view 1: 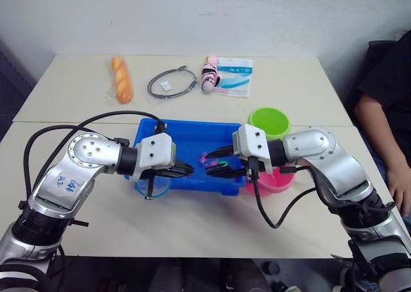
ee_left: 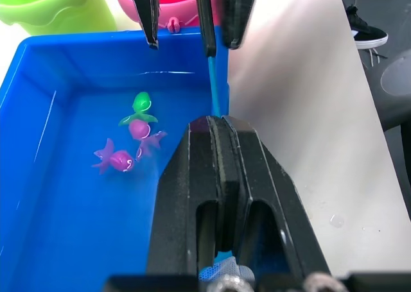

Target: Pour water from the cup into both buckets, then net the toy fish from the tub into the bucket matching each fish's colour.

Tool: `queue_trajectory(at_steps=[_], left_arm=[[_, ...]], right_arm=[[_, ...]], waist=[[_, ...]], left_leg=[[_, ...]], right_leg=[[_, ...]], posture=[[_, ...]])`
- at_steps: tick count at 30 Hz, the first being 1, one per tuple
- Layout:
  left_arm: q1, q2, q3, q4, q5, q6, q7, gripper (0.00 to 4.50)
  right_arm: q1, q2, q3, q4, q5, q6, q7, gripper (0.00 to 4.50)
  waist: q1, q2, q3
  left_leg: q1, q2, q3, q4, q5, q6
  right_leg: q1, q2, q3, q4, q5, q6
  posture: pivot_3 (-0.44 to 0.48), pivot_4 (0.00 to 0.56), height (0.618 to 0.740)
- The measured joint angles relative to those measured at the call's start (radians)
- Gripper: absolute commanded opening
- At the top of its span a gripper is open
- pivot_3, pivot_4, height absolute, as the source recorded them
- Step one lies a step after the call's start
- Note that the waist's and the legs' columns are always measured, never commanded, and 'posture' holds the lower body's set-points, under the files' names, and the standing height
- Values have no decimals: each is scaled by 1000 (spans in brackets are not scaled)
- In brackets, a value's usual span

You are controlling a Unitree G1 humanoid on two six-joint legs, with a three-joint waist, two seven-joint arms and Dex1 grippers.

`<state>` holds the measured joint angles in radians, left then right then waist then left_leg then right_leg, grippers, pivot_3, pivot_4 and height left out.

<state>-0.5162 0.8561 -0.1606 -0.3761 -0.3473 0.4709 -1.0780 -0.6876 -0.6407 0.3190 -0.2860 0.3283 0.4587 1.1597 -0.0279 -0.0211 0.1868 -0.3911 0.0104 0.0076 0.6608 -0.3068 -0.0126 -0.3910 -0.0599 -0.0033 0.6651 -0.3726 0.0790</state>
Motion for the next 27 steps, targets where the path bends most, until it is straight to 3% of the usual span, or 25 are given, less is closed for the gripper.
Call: queue_trajectory(at_steps=[8, 11, 13, 17, 20, 22, 27], left_arm=[[-22, -18, -5, 13, 13, -6, -9, 0], [-22, -19, -5, 30, 19, -7, -13, 0], [-23, -22, -10, 32, 23, -9, -19, 0], [-30, -28, -11, 37, 24, 5, -27, 0], [-38, -33, 3, 38, -48, 117, -38, 901], [-34, -22, 60, 31, -151, 194, -66, 1849], [49, 83, 385, 21, -383, 347, -85, 4056]], right_arm=[[1, 0, 0, 0, -29, -24, 15, 1836], [1, 0, 0, 0, -32, -25, 16, 978], [1, 0, -1, 0, -32, -25, 15, 21], [2, 0, -1, 0, -33, -25, 14, 21], [18, -5, -4, -15, -35, -27, 8, 0], [40, -17, -15, -33, -47, -32, -13, 0], [81, -164, -126, -39, -110, -76, -45, 0]], waist=[[0, 0, 0], [0, 0, 0], [0, 0, 0], [0, 0, 0], [0, 0, 0], [-1, 0, 0], [-1, 0, 0]], left_leg=[[0, 0, 0, 1, 0, 0], [0, 0, 0, 2, 0, 0], [0, 0, 0, 2, 0, 0], [0, 0, 0, 2, 0, 0], [0, 0, 0, 3, 0, 0], [0, 0, 0, 3, 0, 0], [1, 0, 0, 3, 0, 0]], right_leg=[[0, 0, 0, 2, 0, 0], [0, 0, 0, 3, 0, 0], [0, 0, 0, 3, 0, 0], [0, 0, 0, 4, 0, 0], [0, 0, 0, 6, 0, 0], [-1, 0, 0, 8, 0, 0], [0, 0, 0, 4, 0, 0]], posture=[[0, 150, 740], [0, 150, 740], [0, 150, 740], [0, 150, 740], [0, 150, 740], [0, 150, 740], [0, 150, 740]])
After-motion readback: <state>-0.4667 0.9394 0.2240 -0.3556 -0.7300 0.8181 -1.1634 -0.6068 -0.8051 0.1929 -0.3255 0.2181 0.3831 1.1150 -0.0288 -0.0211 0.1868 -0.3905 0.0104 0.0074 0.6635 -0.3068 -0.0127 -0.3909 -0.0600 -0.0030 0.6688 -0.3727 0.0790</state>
